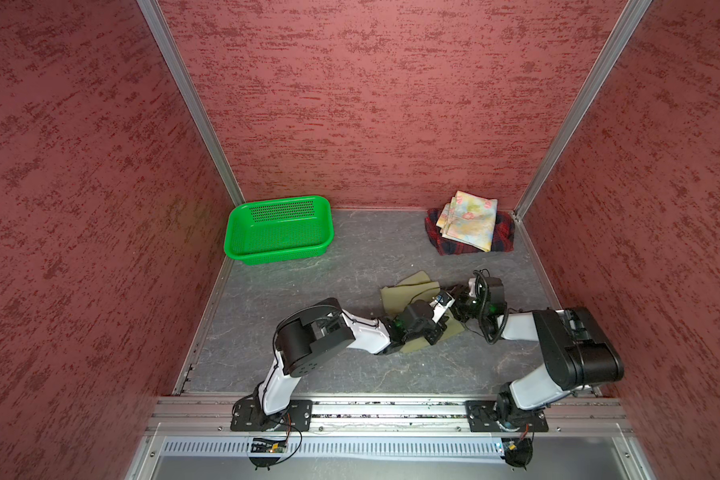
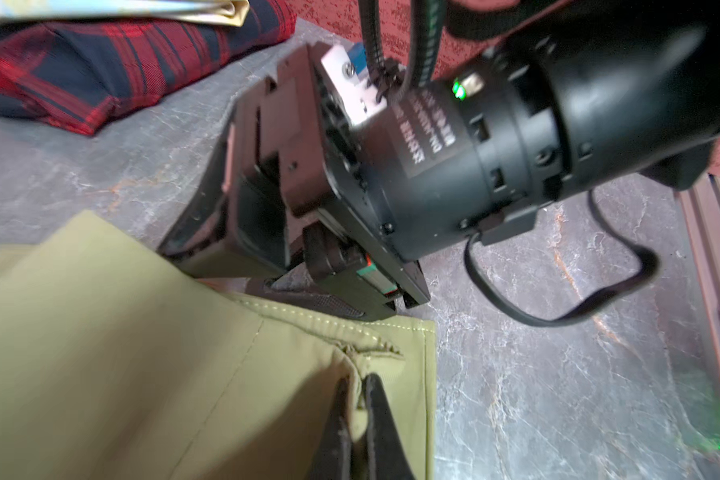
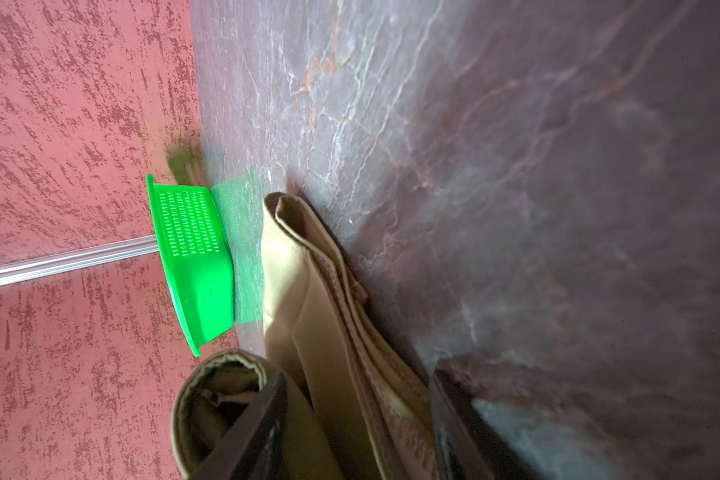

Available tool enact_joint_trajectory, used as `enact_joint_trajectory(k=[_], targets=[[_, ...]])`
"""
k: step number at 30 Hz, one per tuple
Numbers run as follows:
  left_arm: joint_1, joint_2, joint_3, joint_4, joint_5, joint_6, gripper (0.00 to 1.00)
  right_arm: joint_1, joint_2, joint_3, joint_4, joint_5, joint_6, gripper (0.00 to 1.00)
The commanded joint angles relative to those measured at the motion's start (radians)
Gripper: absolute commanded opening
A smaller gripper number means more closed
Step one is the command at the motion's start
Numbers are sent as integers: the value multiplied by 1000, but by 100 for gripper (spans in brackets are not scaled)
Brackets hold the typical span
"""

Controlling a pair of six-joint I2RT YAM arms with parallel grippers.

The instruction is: Fold and stack the skirts

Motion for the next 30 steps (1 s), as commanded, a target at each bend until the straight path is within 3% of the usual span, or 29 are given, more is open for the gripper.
enact_joint_trajectory(k=[1,7,8,10,13,16,21,23,26,30], targets=[[-8,60,39,-35,37,13,0,-6,18,-20,-114,39,15,57],[3,105,72,-35,19,11,0,-6,-4,-17,-169,50,-65,62],[4,102,72,-32,17,14,4,-8,-4,-21,-165,51,-72,63],[10,87,70,-30,7,21,20,-8,4,-25,-140,37,-93,65],[11,44,53,-21,-7,32,54,-13,16,-16,-139,33,-127,71],[9,-18,25,-11,-35,50,67,-29,13,-6,-140,35,-173,81],[15,-179,-47,-22,-94,74,77,-62,12,56,-183,15,-296,97],[31,-251,-81,-42,-110,55,79,-63,18,85,-214,19,-349,99],[92,-353,-120,-173,-129,-53,80,-65,18,111,-258,35,-429,99],[206,-443,-183,-338,-39,-281,80,-63,3,121,-299,47,-501,99]])
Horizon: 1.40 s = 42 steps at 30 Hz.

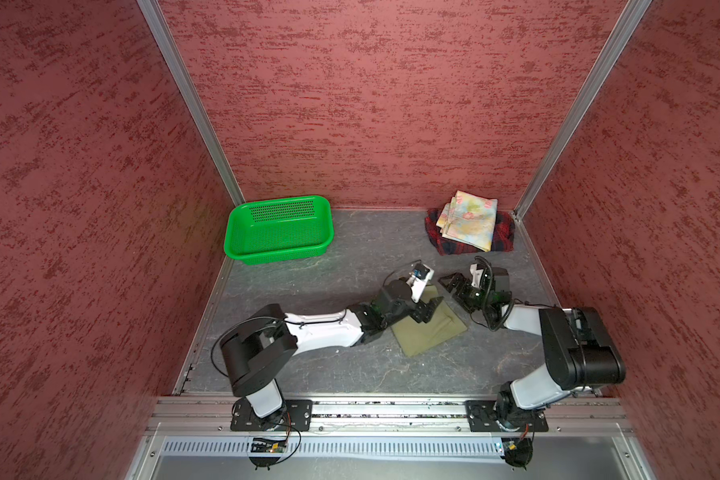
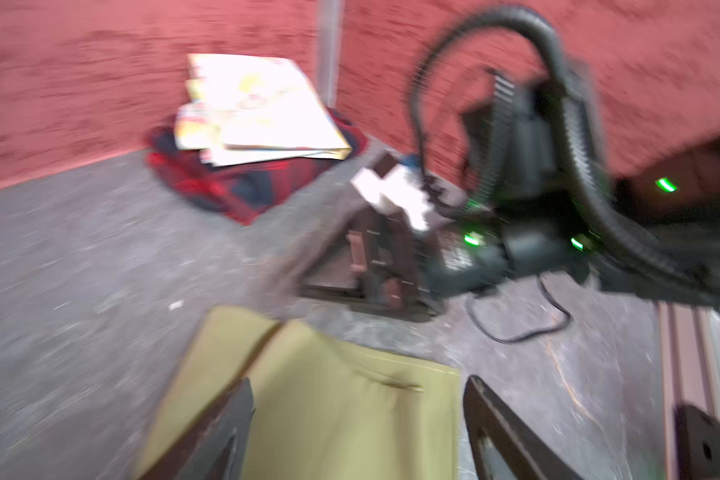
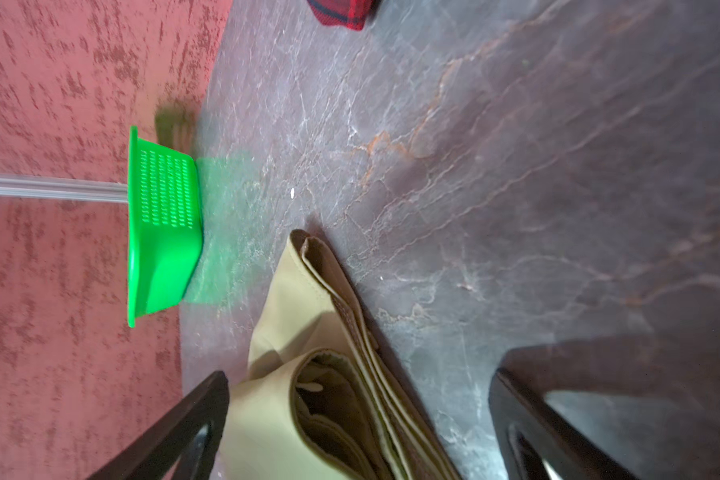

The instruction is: Fold and stack the skirts

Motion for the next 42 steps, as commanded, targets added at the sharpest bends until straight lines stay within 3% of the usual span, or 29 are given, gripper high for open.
enact_joint_trajectory(k=[1,8,14,22,29,42], targets=[[84,-42,-83,-181,70,-224,80,-3,5,2,-148,64,-108,98],[167,-44,-202,-231,168,-381,80,17,-82,-13,-206,115,-180,93],[207,59,-191,-121,288,-356,80,62,-71,14,-217,122,-229,93],[239,178,-120,-121,368,-361,75,96,25,131,-296,112,-340,95],[298,254,-3,-265,374,-354,45,103,91,172,-306,78,-386,94],[374,429,313,-518,396,-305,48,132,174,238,-293,-1,-421,95]])
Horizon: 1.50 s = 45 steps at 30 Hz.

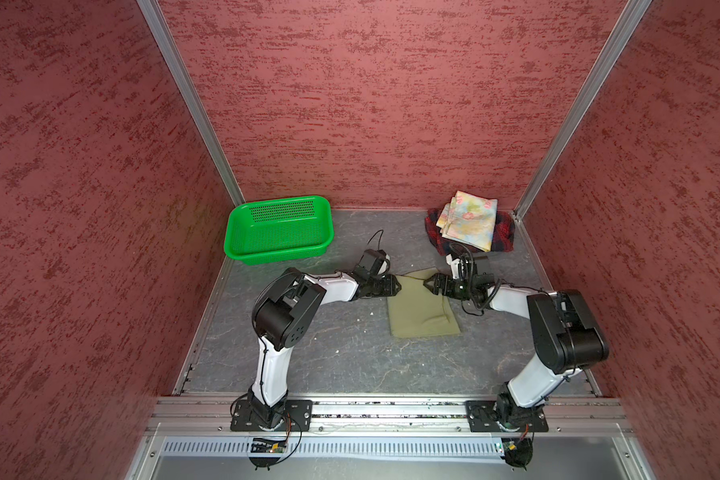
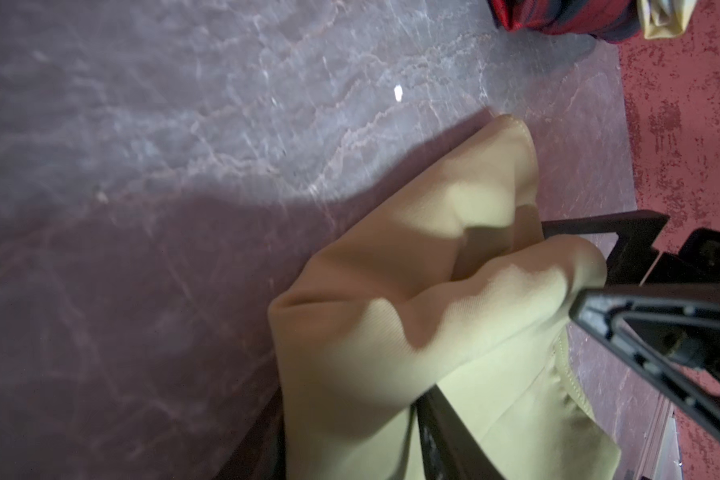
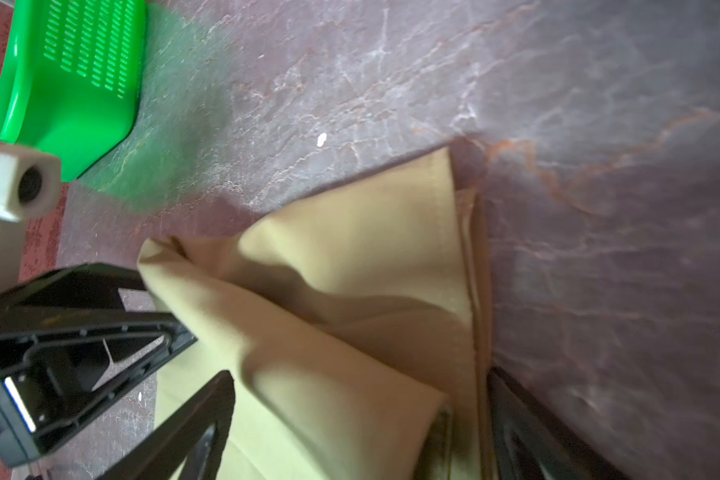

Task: Fold and stack the skirts
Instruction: 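Lift the olive skirt with the right gripper toward the far stack while left releases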

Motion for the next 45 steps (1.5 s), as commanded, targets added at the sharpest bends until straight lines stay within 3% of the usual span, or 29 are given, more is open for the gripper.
enact_joint_trajectory(k=[1,9,20,24,27,31,36,40,45], targets=[[29,48,59,-148,-4,34,48,10,44,11,-54,-25,-25,95],[62,118,220,-311,-5,42,54,33,152,114,-118,29,-10,90],[65,210,340,-399,16,46,54,120,311,193,-123,103,72,84],[70,219,351,-406,14,50,53,124,283,173,-84,141,80,67],[78,218,349,-408,15,53,52,124,253,179,-69,168,82,43],[87,204,338,-405,10,55,52,124,213,197,-18,171,97,0],[104,143,288,-360,33,30,54,143,142,241,-15,198,112,0],[141,-18,135,-168,124,-21,66,151,61,301,-78,253,109,0],[184,-184,-33,74,198,-66,74,152,44,448,-189,312,58,0]])
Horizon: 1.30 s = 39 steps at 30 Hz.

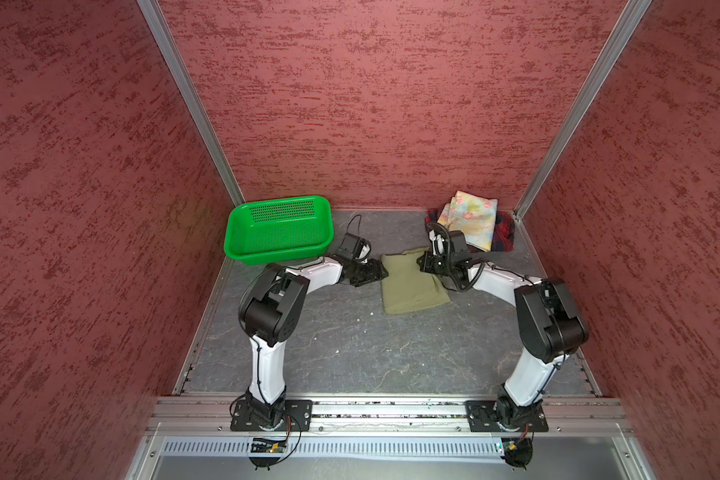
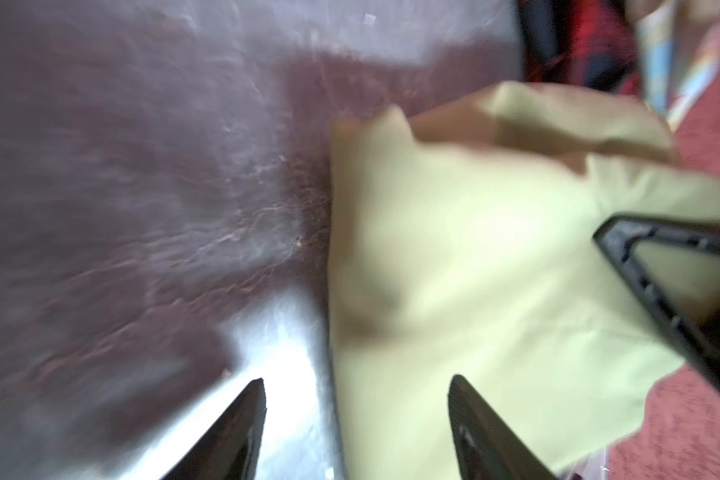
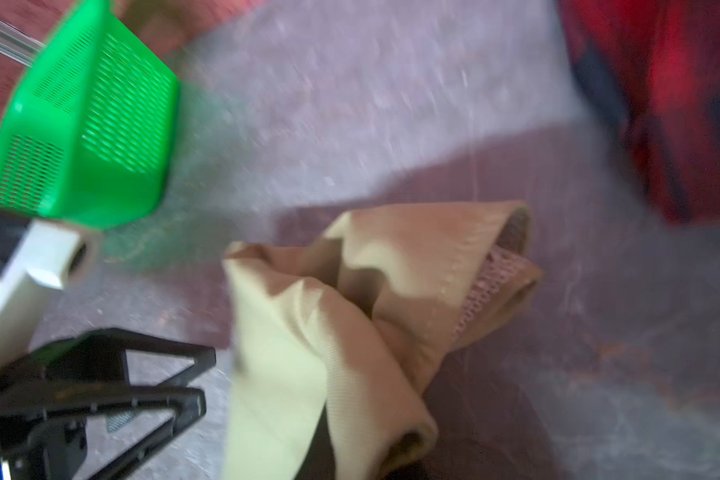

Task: Fold and stack the skirts
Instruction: 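Lift the olive skirt with the right gripper toward the far stack while left releases, then lower the olive skirt onto the floral-on-plaid stack and open the right gripper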

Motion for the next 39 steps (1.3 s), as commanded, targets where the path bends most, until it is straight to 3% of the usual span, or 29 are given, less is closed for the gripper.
enact_joint_trajectory(k=[1,14,20,27,33,39], targets=[[24,-99,-52,214,67,-36,74,1,-26,119,-79,82,-44,0],[49,-175,-103,218,73,-19,74,-18,44,490,-272,210,-186,0],[46,-187,-93,195,81,-15,73,-110,111,665,-360,141,-212,0],[38,-198,-78,163,90,-7,73,-267,251,913,-480,-16,-223,0],[19,-192,-59,151,90,-6,73,-389,485,1187,-627,-103,-239,0],[1,-189,-40,122,89,-3,73,-463,692,1356,-663,-74,-270,0]])
